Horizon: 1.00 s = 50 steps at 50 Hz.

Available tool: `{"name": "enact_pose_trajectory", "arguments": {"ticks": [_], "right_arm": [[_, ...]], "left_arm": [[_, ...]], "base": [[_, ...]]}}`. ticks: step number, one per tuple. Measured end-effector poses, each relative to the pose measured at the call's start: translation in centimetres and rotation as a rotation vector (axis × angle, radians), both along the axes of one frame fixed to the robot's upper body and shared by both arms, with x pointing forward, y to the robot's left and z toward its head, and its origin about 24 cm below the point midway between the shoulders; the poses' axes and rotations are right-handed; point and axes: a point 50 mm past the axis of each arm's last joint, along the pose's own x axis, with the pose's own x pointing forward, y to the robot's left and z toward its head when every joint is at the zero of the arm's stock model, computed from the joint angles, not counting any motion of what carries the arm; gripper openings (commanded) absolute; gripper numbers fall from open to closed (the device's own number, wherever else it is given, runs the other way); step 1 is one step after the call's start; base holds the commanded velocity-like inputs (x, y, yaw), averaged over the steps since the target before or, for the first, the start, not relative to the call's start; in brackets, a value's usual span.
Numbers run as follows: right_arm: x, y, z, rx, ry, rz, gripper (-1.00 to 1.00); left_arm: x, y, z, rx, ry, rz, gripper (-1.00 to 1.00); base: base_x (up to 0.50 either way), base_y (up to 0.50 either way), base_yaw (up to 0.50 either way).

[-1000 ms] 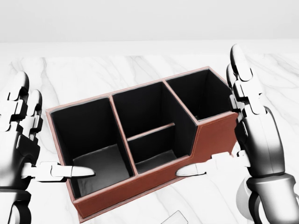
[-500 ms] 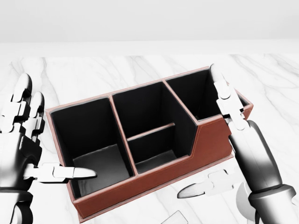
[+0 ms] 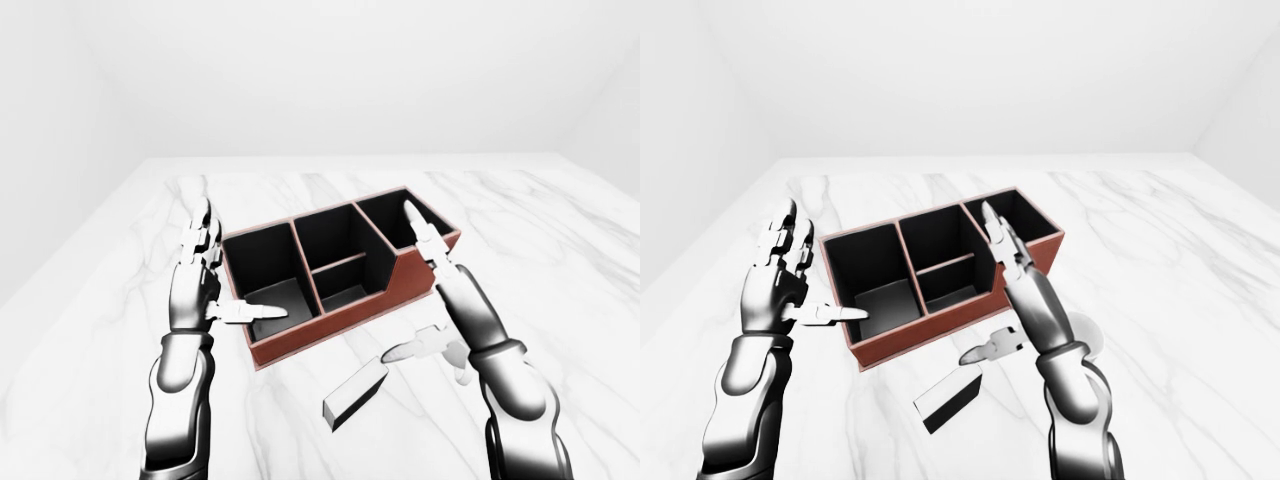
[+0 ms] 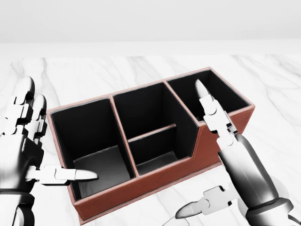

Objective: Pick up the book and place it in the front compartment of the caddy.

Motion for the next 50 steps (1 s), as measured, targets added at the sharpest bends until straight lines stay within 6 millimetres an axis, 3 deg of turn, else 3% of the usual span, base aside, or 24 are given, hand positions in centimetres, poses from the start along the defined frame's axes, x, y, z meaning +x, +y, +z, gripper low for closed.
{"name": "enact_pose_trajectory", "arguments": {"ticks": [50], "right_arm": [[-2.0, 0.7, -1.6, -0.086, 0.093, -0.001, 1.00]], "left_arm": [[0.1, 0.1, -0.2, 0.003, 0.008, 0.003, 1.00]], "base": [[0.00, 0.00, 0.00]]}}
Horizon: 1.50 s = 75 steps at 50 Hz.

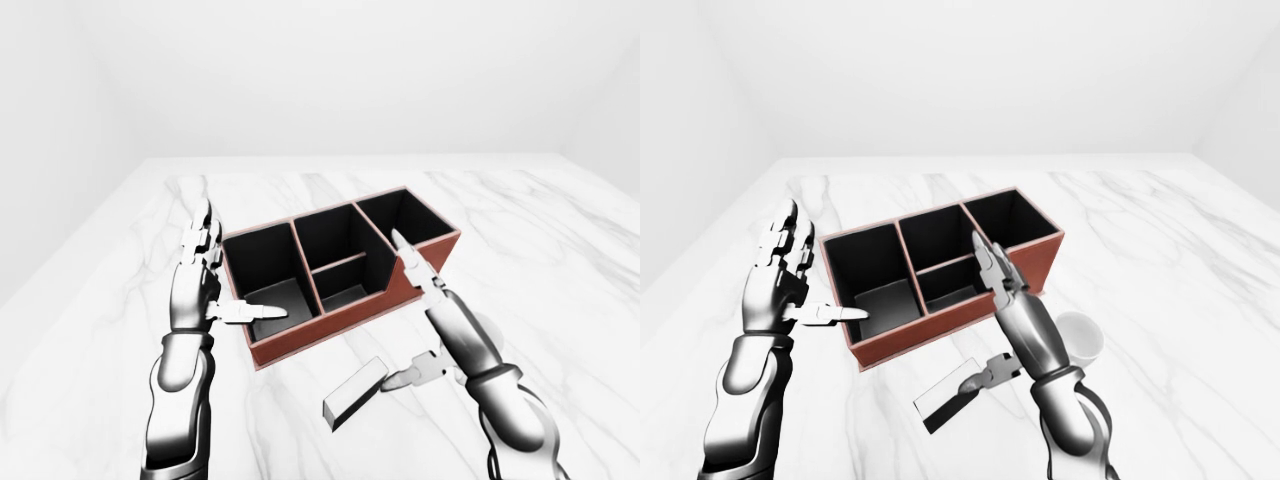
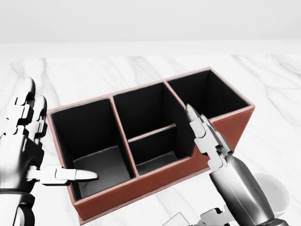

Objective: Pick up the book and place it in the front compartment of the caddy.

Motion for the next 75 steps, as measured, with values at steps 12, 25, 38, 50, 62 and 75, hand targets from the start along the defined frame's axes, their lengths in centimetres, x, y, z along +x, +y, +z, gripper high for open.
{"name": "enact_pose_trajectory", "arguments": {"ticks": [12, 25, 38, 50, 62, 75], "right_arm": [[-0.3, 0.2, -0.4, -0.038, 0.007, -0.015, 1.00], [-0.3, 0.5, -0.8, -0.076, -0.001, -0.023, 1.00], [-0.4, 0.7, -1.4, -0.107, -0.004, -0.023, 1.00], [-0.5, 1.1, -2.1, -0.128, 0.001, -0.015, 1.00], [-0.6, 1.3, -2.9, -0.145, 0.008, -0.008, 1.00], [-0.8, 1.8, -3.8, -0.163, 0.015, 0.006, 1.00]], "left_arm": [[0.0, 0.0, 0.0, 0.000, 0.000, -0.001, 1.00], [0.0, 0.0, -0.1, 0.000, 0.005, -0.001, 1.00], [0.0, 0.0, 0.0, 0.001, 0.000, 0.000, 1.00], [0.0, 0.0, 0.0, 0.001, 0.002, 0.000, 1.00], [0.0, 0.0, -0.1, 0.002, 0.004, 0.000, 1.00], [0.0, 0.0, 0.0, 0.002, -0.001, 0.000, 1.00]], "base": [[0.00, 0.00, 0.00], [0.00, 0.00, 0.00], [0.00, 0.00, 0.00], [0.00, 0.00, 0.00], [0.00, 0.00, 0.00], [0.00, 0.00, 0.00]]}}
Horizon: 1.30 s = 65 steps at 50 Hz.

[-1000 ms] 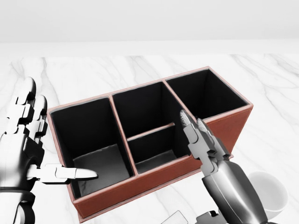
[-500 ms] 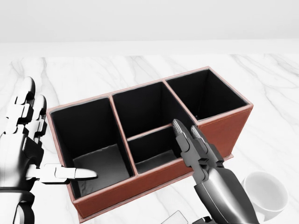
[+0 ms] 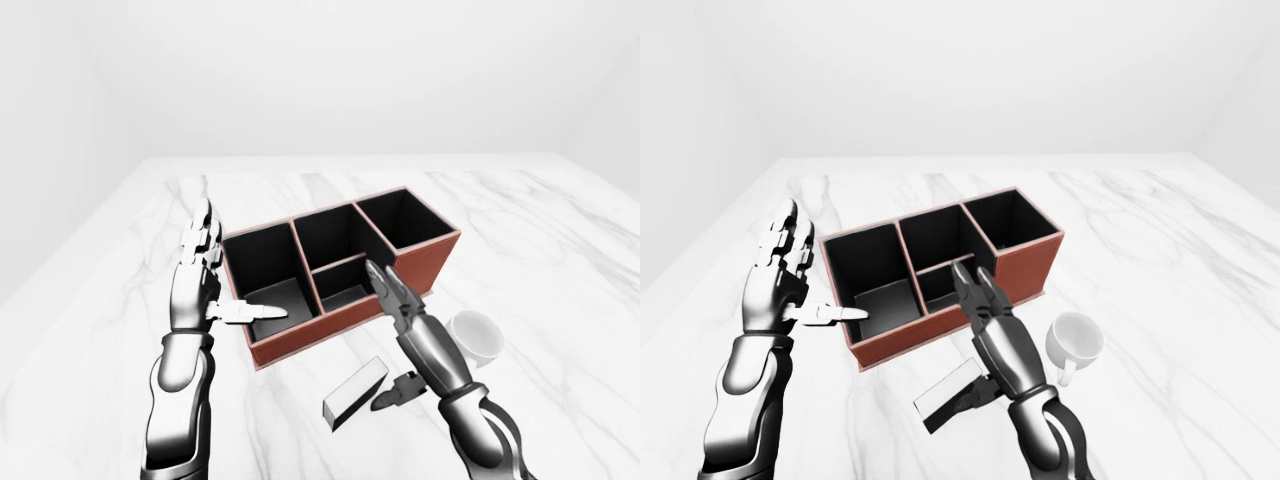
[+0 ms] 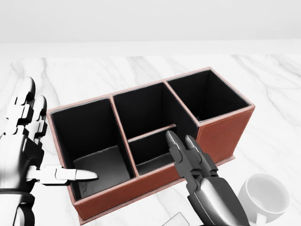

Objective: Pick up the book and place it in the front compartment of the caddy.

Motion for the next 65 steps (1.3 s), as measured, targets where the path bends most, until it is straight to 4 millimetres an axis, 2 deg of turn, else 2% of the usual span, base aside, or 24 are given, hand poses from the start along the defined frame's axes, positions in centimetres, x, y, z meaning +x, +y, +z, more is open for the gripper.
{"name": "enact_pose_trajectory", "arguments": {"ticks": [65], "right_arm": [[0.1, 0.8, -4.0, -0.088, 0.076, -0.033, 1.00]], "left_arm": [[0.1, 0.0, -0.1, -0.001, 0.004, 0.001, 1.00]], "base": [[0.00, 0.00, 0.00]]}}
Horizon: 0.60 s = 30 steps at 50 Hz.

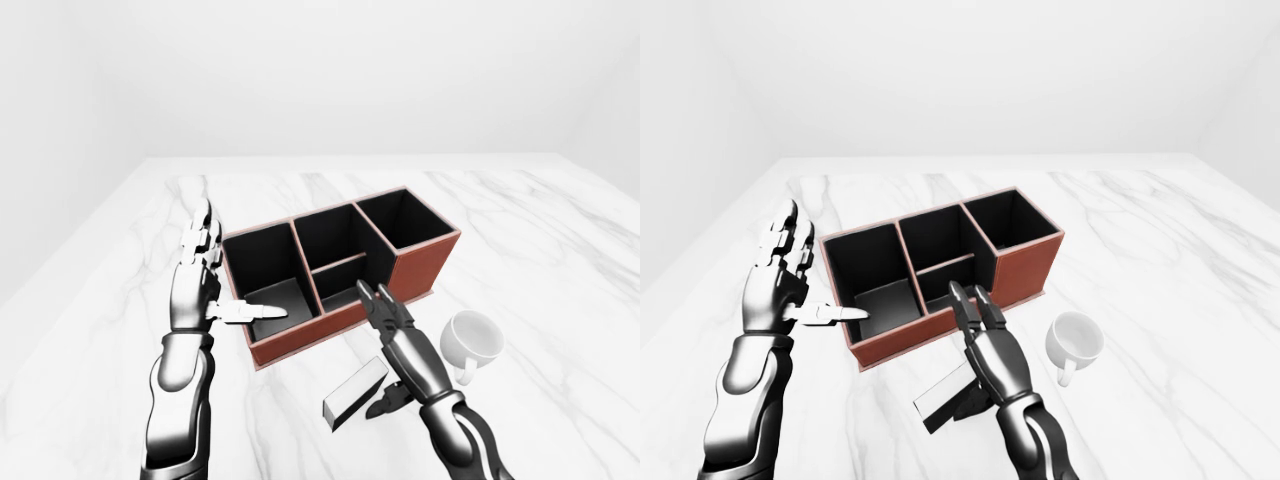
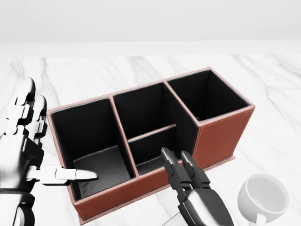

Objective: Pick up the book and place it in the front compartment of the caddy.

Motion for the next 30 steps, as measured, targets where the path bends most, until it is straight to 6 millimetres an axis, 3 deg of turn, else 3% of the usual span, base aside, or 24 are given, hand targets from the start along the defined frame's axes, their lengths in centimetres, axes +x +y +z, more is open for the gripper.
{"name": "enact_pose_trajectory", "arguments": {"ticks": [30], "right_arm": [[0.65, -0.16, -0.48, -0.035, 0.013, -0.003, 1.00]], "left_arm": [[-0.01, -0.04, -0.06, 0.000, 0.002, -0.001, 1.00]], "base": [[0.00, 0.00, 0.00]]}}
